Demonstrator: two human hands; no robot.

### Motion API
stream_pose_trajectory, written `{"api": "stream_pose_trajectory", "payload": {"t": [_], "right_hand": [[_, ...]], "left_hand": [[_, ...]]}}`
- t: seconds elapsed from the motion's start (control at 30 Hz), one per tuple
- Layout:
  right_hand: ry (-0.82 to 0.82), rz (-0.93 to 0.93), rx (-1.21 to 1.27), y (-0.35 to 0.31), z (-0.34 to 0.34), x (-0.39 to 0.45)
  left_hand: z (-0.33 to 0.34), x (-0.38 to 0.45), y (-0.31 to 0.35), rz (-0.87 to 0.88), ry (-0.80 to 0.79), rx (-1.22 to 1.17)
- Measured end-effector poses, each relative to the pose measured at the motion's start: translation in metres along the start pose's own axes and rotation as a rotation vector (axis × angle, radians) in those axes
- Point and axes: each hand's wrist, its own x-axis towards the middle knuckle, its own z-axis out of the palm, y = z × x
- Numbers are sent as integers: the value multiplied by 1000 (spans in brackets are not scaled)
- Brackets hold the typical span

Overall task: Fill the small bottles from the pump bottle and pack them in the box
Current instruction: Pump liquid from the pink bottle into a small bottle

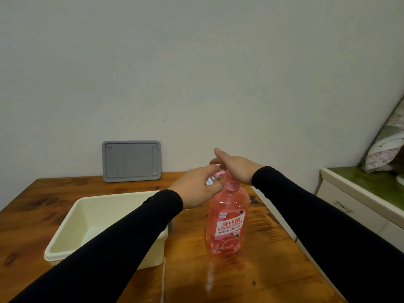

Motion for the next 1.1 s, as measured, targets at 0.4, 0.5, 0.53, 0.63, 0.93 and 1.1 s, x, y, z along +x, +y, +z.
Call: {"api": "stream_pose_trajectory", "payload": {"t": [0.4,0.5,0.53,0.63,0.93,1.1], "right_hand": [[-8,-12,1,-1,0,1],[-8,-5,12,-1,0,1],[-6,-9,19,-1,-2,0],[8,-32,19,-6,-9,1],[-2,-19,-13,-4,-4,3],[-15,-5,-46,-3,-4,3]], "left_hand": [[3,-3,1,3,11,-49],[2,-3,2,-4,4,-48],[1,-2,2,-7,5,-59],[-6,0,5,-17,5,-101],[0,-2,2,-22,18,-122],[1,-2,2,-16,4,-100]]}}
